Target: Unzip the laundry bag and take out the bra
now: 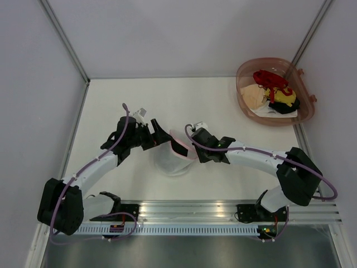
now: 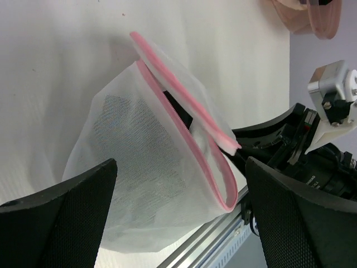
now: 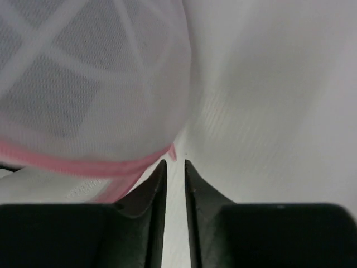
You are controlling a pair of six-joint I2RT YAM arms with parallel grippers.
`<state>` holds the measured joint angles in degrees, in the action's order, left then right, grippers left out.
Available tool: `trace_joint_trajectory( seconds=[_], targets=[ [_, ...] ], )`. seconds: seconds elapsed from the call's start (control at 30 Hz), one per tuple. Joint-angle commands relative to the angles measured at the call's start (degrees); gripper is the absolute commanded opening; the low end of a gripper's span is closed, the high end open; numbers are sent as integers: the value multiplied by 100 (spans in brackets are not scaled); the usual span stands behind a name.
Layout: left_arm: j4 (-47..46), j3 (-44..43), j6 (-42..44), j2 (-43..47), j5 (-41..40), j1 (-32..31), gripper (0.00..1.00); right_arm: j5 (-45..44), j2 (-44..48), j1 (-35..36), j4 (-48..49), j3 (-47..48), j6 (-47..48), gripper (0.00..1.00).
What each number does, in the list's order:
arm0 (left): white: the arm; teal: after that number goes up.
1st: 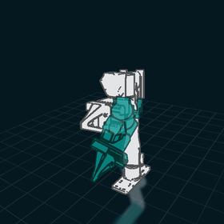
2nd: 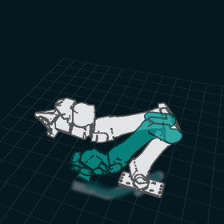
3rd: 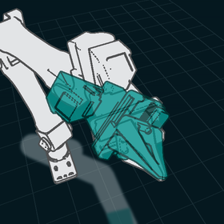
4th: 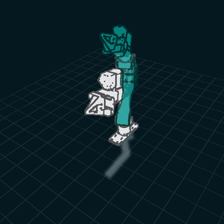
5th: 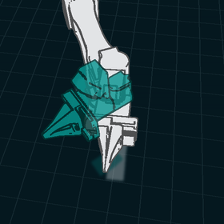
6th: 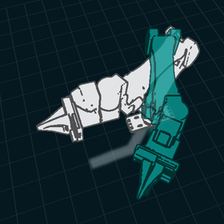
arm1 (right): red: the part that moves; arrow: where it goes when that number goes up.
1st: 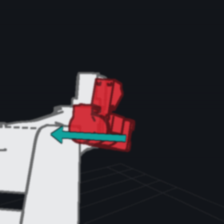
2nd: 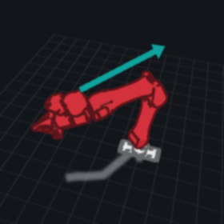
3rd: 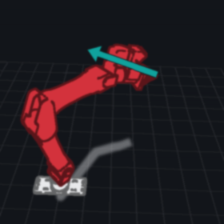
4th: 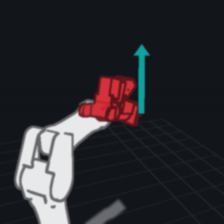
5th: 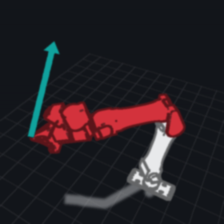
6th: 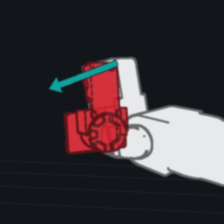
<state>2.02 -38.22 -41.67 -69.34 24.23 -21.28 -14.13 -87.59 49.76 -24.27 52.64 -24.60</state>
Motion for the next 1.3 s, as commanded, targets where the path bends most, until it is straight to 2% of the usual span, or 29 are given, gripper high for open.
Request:
trace_joint_trajectory(
  seconds=[0.0,0.03,0.13,0.23,0.4,0.6,0.83,0.9,0.97,1.0,1.03,1.07,1.1,1.13,1.27],
  targets=[
    [-326,217,-236,535,-320,27,99,-171,426,-1,-131,194,112,27],
    [-273,253,-262,657,-409,18,99,14,497,8,-104,185,226,43],
    [26,385,-359,1150,-910,45,100,671,804,8,-78,194,394,53],
    [237,534,-465,1633,-1367,71,99,1323,1200,8,10,238,517,56],
    [378,649,-474,2056,-1562,80,100,1220,1333,16,63,536,772,57],
    [422,631,-456,1916,-1281,89,100,377,490,16,124,1169,1193,57],
    [369,658,-438,1766,-956,106,100,552,-310,8,458,1529,1256,56],
    [273,666,-430,1731,-815,98,99,534,-530,8,432,1635,1282,54],
    [150,675,-412,1618,-553,106,99,464,-618,16,423,1679,1274,46],
    [-16,675,-369,1556,-438,98,99,368,-610,8,458,1679,1230,29],
    [-70,667,-368,1477,-341,98,98,89,-601,8,450,1670,1177,20],
    [-140,640,-351,1311,-131,97,96,-36,-566,8,424,1679,1107,4],
    [-376,623,-324,1179,10,97,93,-150,-540,8,415,1679,1080,0],
    [-421,544,-307,1047,221,89,88,-334,-505,8,397,1670,1063,1],
    [-571,298,-219,528,451,71,82,-477,-242,8,432,1557,984,1]
  ],
)
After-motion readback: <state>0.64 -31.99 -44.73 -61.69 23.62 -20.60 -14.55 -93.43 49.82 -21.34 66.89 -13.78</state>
